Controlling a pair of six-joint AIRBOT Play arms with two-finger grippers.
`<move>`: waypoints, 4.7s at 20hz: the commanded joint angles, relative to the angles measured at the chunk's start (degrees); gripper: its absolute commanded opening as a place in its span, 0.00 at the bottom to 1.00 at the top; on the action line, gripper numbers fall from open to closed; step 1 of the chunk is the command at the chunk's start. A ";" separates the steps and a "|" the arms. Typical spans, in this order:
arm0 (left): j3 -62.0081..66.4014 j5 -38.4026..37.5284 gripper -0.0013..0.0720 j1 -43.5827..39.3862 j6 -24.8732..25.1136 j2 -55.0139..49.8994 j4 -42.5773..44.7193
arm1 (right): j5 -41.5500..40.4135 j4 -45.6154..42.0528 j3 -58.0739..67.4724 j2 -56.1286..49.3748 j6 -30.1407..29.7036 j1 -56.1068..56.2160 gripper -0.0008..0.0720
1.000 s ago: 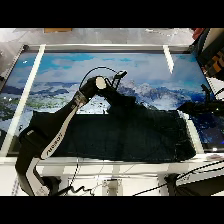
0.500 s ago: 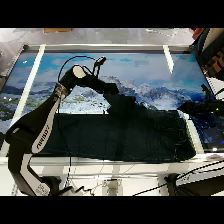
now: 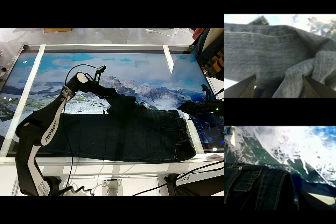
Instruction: Fold the clothes and pants, and hang the long-sleeved shirts on hangers.
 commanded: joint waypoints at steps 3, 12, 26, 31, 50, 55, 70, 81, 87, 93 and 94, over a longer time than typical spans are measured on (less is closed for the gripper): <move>-0.02 -0.39 0.84 -0.39 5.11 -2.84 -10.73 | -0.15 0.00 0.04 0.00 0.00 0.02 0.77; 0.07 -0.66 0.03 2.78 16.46 -0.52 -19.87 | 0.74 -0.04 0.04 0.00 0.04 0.02 0.77; 0.00 12.35 0.03 17.18 6.27 27.19 13.75 | 2.45 0.00 0.04 0.02 2.54 0.02 0.77; -0.24 -13.22 0.03 17.09 -2.91 23.80 38.56 | 6.32 0.59 0.04 0.00 2.51 0.33 0.77; -1.40 -17.62 0.04 15.69 -11.04 12.24 45.72 | -8.44 -6.78 9.60 -6.49 17.92 23.41 0.81; -1.40 -17.64 0.04 15.67 -11.04 12.24 43.71 | 16.22 -2.54 13.00 -10.29 12.81 20.79 0.59; -1.40 -17.66 0.04 15.67 -11.02 12.24 40.13 | -0.74 -20.28 13.14 -10.25 18.75 31.32 0.88; -1.40 -17.66 0.04 15.65 -11.02 12.24 40.11 | -2.12 -24.48 19.06 -10.23 22.64 32.11 0.82; -1.40 -17.66 0.04 15.65 -11.04 12.22 40.11 | -1.16 -24.81 21.35 -10.54 25.81 32.09 0.85; -1.40 -17.70 0.04 15.65 -11.02 12.24 40.11 | -2.25 -25.38 21.46 -13.53 27.15 30.51 0.85; -1.40 -17.70 0.04 15.65 -11.02 12.22 40.11 | -2.62 -24.37 21.46 -13.75 27.23 29.27 0.85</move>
